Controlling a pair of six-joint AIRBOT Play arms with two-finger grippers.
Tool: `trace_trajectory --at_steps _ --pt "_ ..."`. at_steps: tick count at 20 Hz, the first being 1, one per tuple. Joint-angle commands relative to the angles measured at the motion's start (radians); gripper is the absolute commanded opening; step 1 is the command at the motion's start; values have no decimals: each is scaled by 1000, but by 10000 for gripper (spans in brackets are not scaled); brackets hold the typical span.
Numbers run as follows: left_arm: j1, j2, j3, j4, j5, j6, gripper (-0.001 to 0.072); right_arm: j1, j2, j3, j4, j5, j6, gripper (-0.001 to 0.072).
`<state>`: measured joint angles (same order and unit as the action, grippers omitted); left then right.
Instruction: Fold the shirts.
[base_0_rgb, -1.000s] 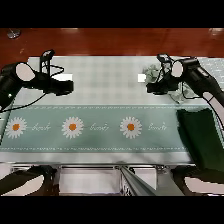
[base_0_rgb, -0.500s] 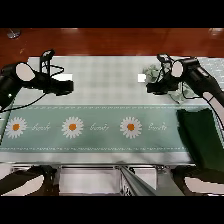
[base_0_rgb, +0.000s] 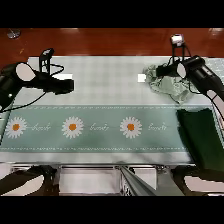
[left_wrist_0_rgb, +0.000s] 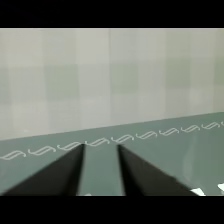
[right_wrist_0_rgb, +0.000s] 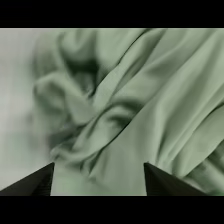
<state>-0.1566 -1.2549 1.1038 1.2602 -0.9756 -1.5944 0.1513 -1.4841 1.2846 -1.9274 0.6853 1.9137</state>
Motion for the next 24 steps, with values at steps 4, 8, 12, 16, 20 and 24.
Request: trace_trajectory --at_steps 4,8,12,16,20,24 --pt "0 -51 0 -2 137 -4 703 -251 -270 237 138 -38 43 635" --pt "0 -92 0 -3 127 -4 703 -268 -415 369 362 229 -155 631" --pt "10 -97 32 -18 38 -4 702 -269 -412 425 566 435 -274 22" --pt "86 -19 205 -55 -319 172 702 -254 -186 531 727 460 -390 21" --pt "116 323 47 -188 -314 274 702 -183 176 536 697 330 -357 20" --pt "115 676 -227 -187 -183 271 702 -88 407 570 694 278 -356 20"
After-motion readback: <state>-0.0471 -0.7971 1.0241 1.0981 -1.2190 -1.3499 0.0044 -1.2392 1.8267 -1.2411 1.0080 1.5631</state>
